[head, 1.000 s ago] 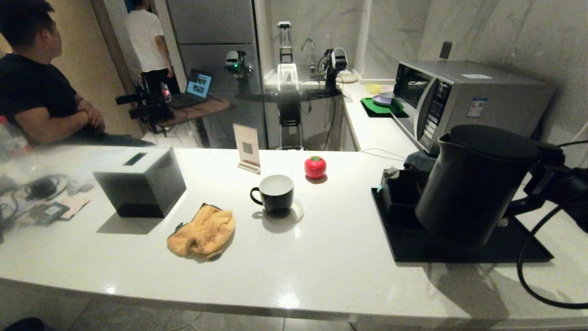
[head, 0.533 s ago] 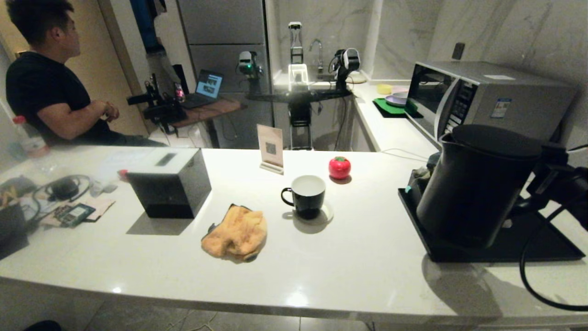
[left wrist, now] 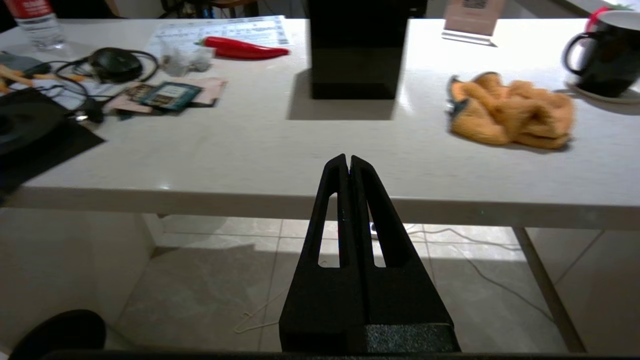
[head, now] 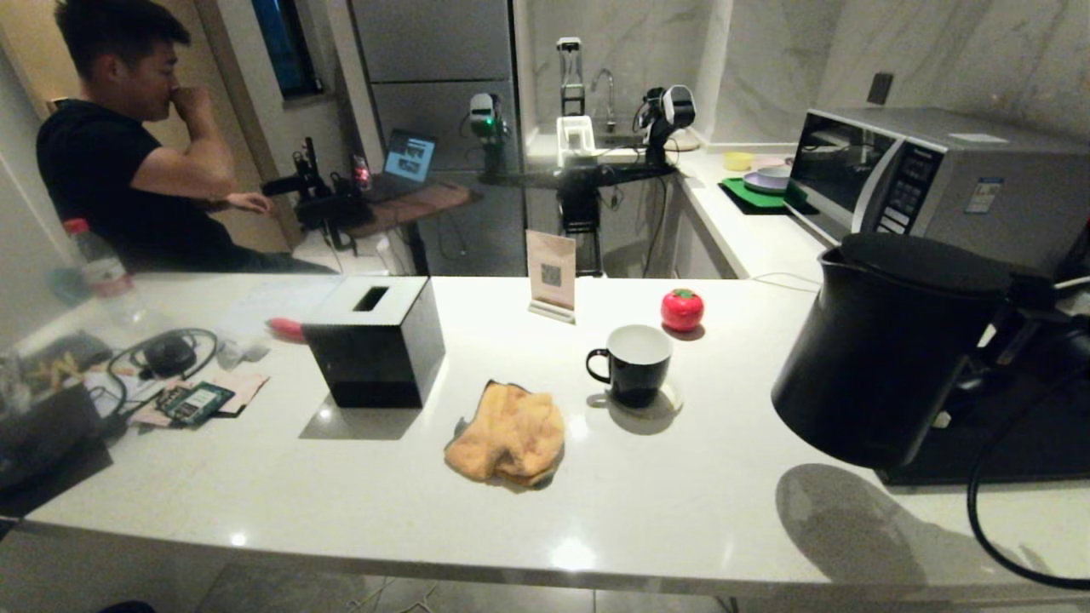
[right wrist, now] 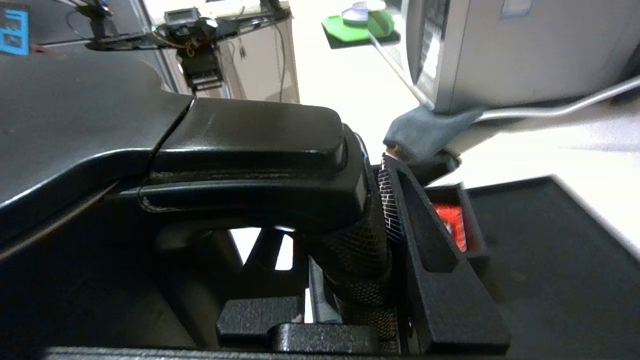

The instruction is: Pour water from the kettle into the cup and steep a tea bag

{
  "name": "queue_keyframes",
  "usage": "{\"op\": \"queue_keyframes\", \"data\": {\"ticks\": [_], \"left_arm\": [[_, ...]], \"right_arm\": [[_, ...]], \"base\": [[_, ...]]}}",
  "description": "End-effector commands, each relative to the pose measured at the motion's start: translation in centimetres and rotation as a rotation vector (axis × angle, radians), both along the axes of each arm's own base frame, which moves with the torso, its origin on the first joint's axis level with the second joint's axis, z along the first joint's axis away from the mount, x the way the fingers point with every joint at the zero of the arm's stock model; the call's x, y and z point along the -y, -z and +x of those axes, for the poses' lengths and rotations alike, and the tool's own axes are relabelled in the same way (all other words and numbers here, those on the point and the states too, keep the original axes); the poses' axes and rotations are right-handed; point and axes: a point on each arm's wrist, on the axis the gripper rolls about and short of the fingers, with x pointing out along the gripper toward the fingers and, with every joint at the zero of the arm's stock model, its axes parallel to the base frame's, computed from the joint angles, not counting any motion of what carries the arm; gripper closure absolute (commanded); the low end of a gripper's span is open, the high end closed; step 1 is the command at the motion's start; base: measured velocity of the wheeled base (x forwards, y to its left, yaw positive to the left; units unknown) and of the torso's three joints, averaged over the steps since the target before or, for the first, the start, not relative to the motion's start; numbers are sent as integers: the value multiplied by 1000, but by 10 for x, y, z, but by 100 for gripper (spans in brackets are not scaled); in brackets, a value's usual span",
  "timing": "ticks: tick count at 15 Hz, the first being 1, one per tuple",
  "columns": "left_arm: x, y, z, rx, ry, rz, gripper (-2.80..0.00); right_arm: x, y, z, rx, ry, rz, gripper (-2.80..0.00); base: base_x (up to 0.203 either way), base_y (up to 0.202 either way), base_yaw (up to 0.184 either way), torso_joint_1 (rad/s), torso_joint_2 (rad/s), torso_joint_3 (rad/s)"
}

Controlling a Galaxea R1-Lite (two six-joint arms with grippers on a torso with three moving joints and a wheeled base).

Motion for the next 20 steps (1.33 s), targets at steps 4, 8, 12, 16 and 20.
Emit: {"op": "queue_keyframes", "data": {"ticks": [4, 8, 12, 16, 20], "left_arm": [[0, 0, 0, -1, 2, 0, 0], [0, 0, 0, -1, 0, 0, 0], [0, 0, 0, -1, 0, 0, 0], [0, 0, 0, -1, 0, 0, 0], [0, 0, 0, -1, 0, 0, 0]], "right_arm": [[0, -2, -1, 10, 3, -2, 0], [0, -2, -1, 11, 3, -2, 0], [0, -4, 0, 17, 3, -3, 0], [0, -7, 5, 21, 3, -3, 0], [1, -14, 12, 28, 5, -5, 0]], "base": [[0, 90, 2, 4, 1, 2], [0, 0, 0, 0, 0, 0], [0, 0, 0, 0, 0, 0], [0, 0, 0, 0, 0, 0], [0, 0, 0, 0, 0, 0]]}}
